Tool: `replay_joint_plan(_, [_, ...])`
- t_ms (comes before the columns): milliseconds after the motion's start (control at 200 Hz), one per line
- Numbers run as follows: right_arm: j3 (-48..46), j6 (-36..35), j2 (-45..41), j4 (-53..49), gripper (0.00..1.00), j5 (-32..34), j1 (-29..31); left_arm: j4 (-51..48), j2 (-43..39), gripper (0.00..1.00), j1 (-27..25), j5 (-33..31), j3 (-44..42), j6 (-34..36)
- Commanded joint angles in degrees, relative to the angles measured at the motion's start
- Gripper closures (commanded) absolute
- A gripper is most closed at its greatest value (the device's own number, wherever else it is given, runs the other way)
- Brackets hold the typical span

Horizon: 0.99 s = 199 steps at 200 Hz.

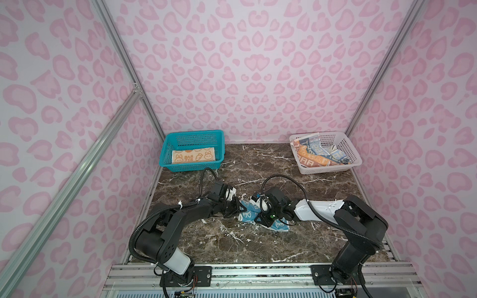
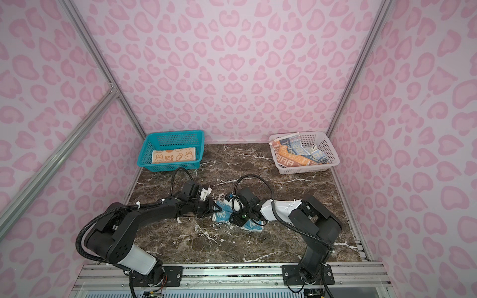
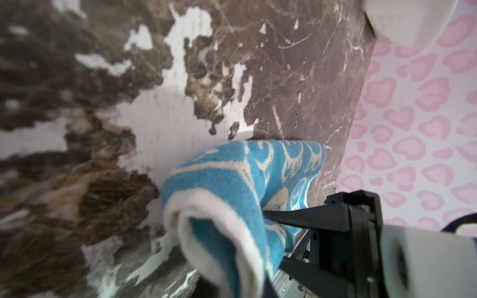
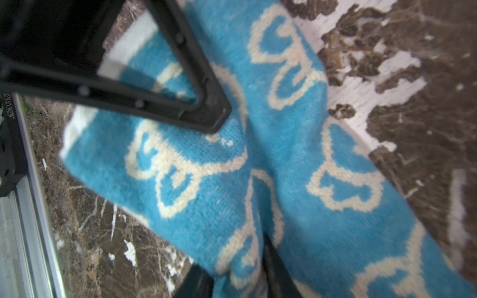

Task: Fold and stack the towels

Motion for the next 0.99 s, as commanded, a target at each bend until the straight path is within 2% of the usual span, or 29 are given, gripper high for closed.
replay_joint_plan(0, [-2.1,0.9,-3.1,1.7,0.5,5.9,0.6,-2.6,0.6,0.97,0.1,0.3,3.6,3.0])
replay_joint_plan(115, [-3.7,1.3,-8.0,1.6,0.3,11.8,1.0,-8.2,1.0,0.97,0.6,0.3,8.5,8.1])
replay_joint_plan(225, [-5.2,1.6,-12.2,1.4,0.2,16.3,1.2,-17.0,2.3,0.97,1.6,0.1,16.0,16.4])
replay_joint_plan(285, [-5.8,2.0,-14.3,1.7,0.05,18.3,1.2,-22.4,3.3,0.97,2.2,0.1,21.0,21.6])
replay_joint_plan(315, [-5.9,2.2,-15.2,1.9,0.01,19.1,1.2,-25.1,3.9,0.97,2.6,0.0,23.6,24.3])
replay_joint_plan(425, [-6.4,3.1,-17.7,2.4,0.01,21.7,1.1,-32.9,5.9,0.97,4.5,-2.9,33.3,32.4])
replay_joint_plan(530, [-5.7,3.6,-18.3,2.1,0.01,22.7,1.2,-37.8,8.9,0.97,7.5,-4.6,43.2,36.8])
replay_joint_plan(635, [-4.7,3.9,-18.0,2.1,0.01,22.9,1.1,-41.0,12.5,0.97,10.3,-6.5,51.8,39.4])
replay_joint_plan(795, [-3.0,4.8,-17.5,3.7,0.01,24.6,1.1,-40.6,18.3,0.97,15.0,-7.9,61.6,41.7])
replay_joint_plan(990, [-2.1,5.6,-17.0,9.6,0.01,26.2,1.1,-39.3,26.1,0.97,20.9,-6.1,70.8,41.2])
